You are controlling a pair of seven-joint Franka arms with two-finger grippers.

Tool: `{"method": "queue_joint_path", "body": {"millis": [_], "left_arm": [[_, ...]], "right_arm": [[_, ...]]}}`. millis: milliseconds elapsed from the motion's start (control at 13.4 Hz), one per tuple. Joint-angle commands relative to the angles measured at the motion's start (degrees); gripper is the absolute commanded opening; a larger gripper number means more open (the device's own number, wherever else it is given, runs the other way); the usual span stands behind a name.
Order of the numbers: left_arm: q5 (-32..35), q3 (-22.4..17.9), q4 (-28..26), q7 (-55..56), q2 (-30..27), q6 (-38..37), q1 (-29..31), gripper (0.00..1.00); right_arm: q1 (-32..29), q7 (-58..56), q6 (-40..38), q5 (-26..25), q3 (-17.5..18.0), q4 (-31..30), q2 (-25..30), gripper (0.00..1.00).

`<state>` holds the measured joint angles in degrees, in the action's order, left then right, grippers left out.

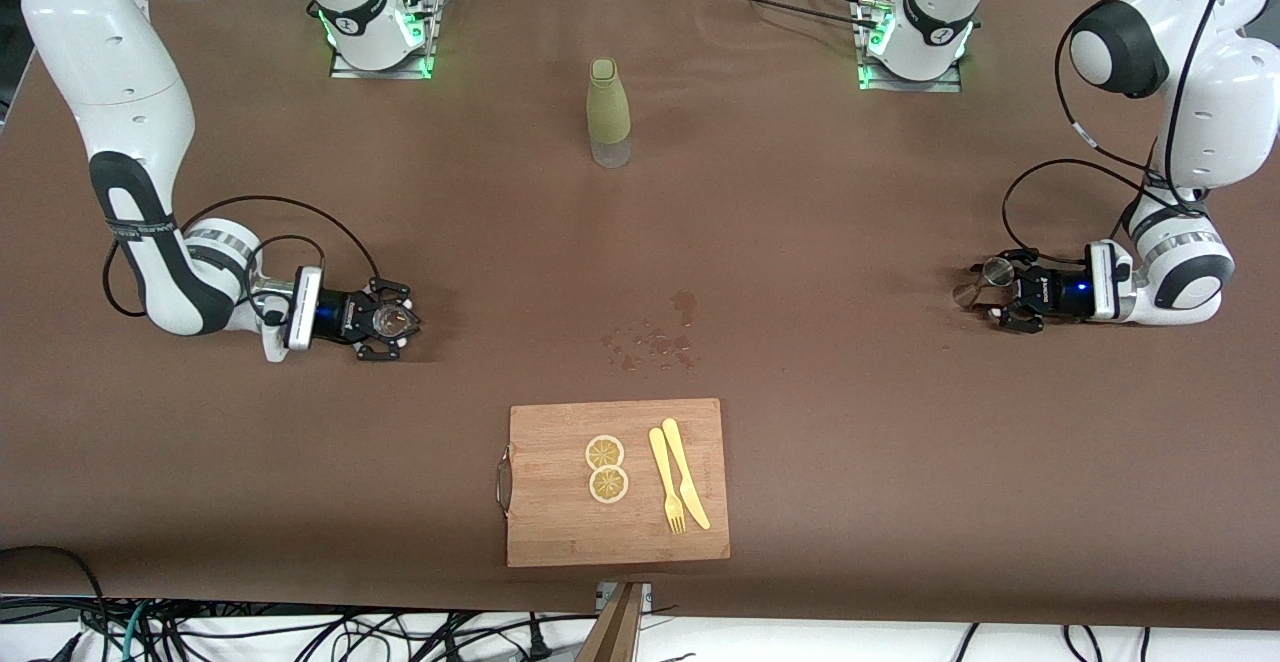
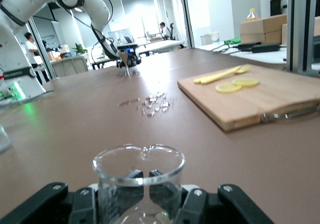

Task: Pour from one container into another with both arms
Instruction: 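Grasp the glass cup with the right gripper while the left gripper grasps the jigger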

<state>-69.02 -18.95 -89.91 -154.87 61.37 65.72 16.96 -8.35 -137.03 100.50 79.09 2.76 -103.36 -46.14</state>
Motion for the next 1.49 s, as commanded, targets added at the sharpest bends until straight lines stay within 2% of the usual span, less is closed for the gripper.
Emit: {"method": "queue_joint_path", "body": {"millis": [0, 75, 149, 299, 448, 672, 896, 1119, 1418], "left_arm": [[-0.2, -0.5, 0.3, -3.6, 0.4, 0.0, -0.5, 0.56], [-0.2, -0.5, 0.3, -3.8, 0.4, 0.0, -0.5, 0.47], [-0.2, -0.5, 0.3, -3.9, 0.5, 0.0, -0.4, 0.33], [-0.3, -0.4, 0.3, -4.5, 0.5, 0.0, -0.4, 0.11], [-0.7, -0.4, 0.3, -4.6, 0.5, 0.0, -0.4, 0.0], [-1.5, -0.4, 0.4, -5.1, 0.3, 0.3, -0.4, 0.0], [-1.6, -0.1, 0.6, -4.5, -0.4, 0.3, -0.5, 0.0], [-1.7, 0.6, 0.7, -3.1, -2.7, 0.3, -2.4, 0.0], [-8.3, 2.0, 0.6, 2.1, -3.5, 0.6, -6.9, 0.0]], "right_arm": [[2.2, 5.3, -0.7, -1.5, 3.5, 6.6, 0.9, 0.0], [4.3, 7.8, -0.7, -3.2, 3.7, 9.5, 0.8, 0.0], [6.1, 11.0, -0.9, -3.6, 3.8, 11.0, 0.8, 0.0], [9.1, 15.6, -0.5, -3.2, 4.7, 13.8, 0.8, 0.0], [11.6, 19.6, 0.4, -3.0, 4.9, 16.7, 0.8, 0.0], [14.2, 27.6, 1.0, -2.9, 4.9, 21.5, 1.3, 0.0], [17.9, 39.3, 1.8, -4.7, 4.8, 24.5, 4.9, 0.0], [23.6, 46.3, 10.0, -9.4, 4.8, 24.5, 8.8, 0.0], [27.9, 52.9, 16.3, -15.7, 4.8, 24.6, 9.8, 0.0]]}}
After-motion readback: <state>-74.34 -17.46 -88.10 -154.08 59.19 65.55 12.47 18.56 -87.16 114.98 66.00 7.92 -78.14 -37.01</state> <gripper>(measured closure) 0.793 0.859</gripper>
